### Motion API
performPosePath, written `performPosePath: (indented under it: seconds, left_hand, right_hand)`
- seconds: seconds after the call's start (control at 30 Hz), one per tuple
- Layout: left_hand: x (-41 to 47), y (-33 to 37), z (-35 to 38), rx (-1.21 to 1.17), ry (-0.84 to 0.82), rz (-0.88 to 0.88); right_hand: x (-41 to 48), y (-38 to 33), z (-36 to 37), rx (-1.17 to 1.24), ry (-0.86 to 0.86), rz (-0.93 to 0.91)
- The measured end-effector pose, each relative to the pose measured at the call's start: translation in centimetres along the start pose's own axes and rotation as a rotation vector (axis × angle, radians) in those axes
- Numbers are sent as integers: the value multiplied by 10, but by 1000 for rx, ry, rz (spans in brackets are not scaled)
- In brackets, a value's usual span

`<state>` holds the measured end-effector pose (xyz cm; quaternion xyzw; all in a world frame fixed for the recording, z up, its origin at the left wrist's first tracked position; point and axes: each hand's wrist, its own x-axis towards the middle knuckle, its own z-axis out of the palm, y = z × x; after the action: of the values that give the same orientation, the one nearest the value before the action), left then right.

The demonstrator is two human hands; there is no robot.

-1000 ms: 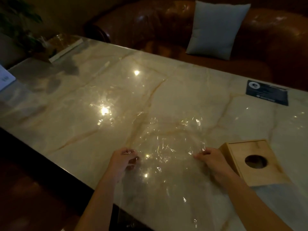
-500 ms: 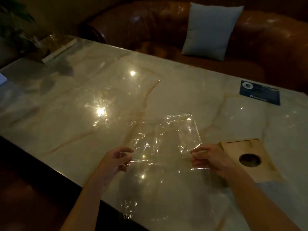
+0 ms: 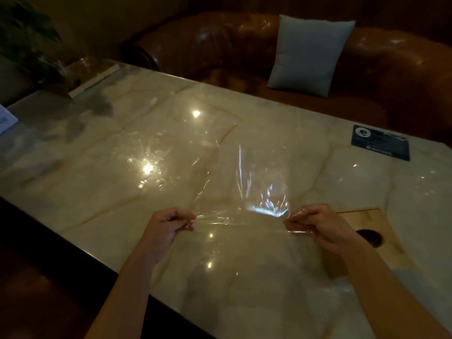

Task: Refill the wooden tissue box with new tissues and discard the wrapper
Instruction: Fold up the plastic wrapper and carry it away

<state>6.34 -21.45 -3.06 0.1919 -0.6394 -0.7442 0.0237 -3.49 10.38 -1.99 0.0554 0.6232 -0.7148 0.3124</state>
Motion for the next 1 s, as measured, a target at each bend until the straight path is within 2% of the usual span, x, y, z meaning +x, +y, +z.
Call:
performPosePath:
  seconds: [0.17,0.27,0.37,0.63,0.7,0.77,0.83,1.0]
  left_hand:
    - [1,6,6,24,-58,49]
    - [2,7,8,17,-103,-26]
    - [2,9,9,9,-97,-64]
    - [-3,17,14,-239,-118,-153]
    - [-4,19,21,-200,-100,-140]
    - [-6,21,27,-64,-63,-104]
    - [-8,22,33,31,-43,-66]
    - [-11,33,37,99,-43,31]
  right_hand:
    - [-6,-14,-2,-81,14,-73]
    - [-8,-18,-3,-36,15,-80]
    - [-12,-22,-6,-99,42,-95]
    - [-21,-29,-12,-107,-2,-101]
    - [-20,-26,-12,-246,53,-151]
    - [-19,-22,-13,-343,83,-215]
    - [-18,-18,-15,-342,88,-255]
    - [-20,-18,-20,-367,108,-322]
